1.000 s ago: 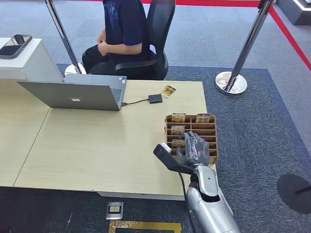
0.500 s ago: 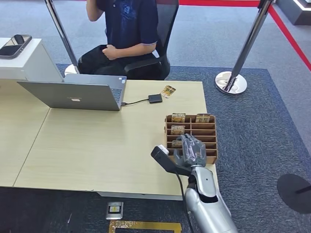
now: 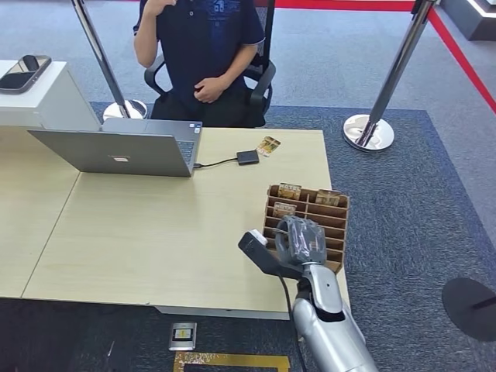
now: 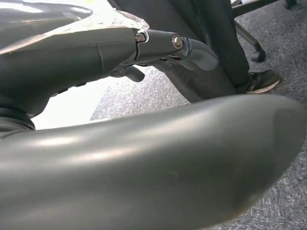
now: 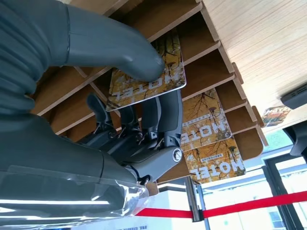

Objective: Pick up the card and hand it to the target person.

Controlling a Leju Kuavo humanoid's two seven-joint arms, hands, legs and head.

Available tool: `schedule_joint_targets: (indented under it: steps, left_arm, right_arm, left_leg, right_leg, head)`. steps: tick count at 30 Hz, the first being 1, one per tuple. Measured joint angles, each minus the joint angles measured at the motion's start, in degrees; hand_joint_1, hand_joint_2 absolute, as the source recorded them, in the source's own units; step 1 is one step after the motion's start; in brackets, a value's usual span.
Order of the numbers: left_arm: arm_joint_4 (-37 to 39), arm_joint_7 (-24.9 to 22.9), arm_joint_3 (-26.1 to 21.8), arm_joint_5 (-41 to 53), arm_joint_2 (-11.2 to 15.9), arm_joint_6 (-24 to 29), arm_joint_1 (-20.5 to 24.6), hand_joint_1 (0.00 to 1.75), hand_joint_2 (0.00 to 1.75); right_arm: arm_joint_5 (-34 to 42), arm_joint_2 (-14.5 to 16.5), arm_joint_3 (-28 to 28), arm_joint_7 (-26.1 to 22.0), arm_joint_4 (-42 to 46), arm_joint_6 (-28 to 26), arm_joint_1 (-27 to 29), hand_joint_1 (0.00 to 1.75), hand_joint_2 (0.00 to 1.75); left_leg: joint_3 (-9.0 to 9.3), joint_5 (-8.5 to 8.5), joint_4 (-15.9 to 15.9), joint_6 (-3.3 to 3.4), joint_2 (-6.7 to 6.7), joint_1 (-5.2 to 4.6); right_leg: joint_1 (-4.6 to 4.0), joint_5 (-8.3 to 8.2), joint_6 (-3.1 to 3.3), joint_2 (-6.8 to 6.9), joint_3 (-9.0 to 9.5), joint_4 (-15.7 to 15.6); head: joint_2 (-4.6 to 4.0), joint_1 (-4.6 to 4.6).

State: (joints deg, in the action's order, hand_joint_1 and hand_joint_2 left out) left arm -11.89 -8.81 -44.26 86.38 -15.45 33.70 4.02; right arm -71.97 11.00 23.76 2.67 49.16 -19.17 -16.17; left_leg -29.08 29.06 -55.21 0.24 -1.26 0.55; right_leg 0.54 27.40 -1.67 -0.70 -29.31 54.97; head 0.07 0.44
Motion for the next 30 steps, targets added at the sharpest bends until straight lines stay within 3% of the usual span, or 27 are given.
schedule_joint_targets:
  steps: [14, 30]
  left_arm:
    - [0.0, 0.0, 0.0, -0.3, 0.0, 0.1, 0.0, 0.0, 0.0]
    - [0.0, 0.0, 0.0, -1.5, 0.0, 0.7, 0.0, 0.0, 0.0]
  right_arm:
    - [0.7, 0.4, 0.2, -1.6, 0.9, -0.1, -0.1, 1.4, 1.75]
    - [3.2, -1.4, 5.9, -4.6, 13.6, 5.2, -4.6, 1.36, 1.75]
  left_leg:
    - [-0.02, 0.0, 0.0, 0.0, 0.0, 0.0]
    - [-0.01, -0.01, 0.0, 0.0, 0.0, 0.0]
  right_leg:
    - [0.0, 0.0, 0.0, 0.0, 0.0, 0.0]
    - [0.0, 0.0, 0.0, 0.0, -0.01, 0.0]
  head:
    - [0.0, -0.01]
    - [0.0, -0.01]
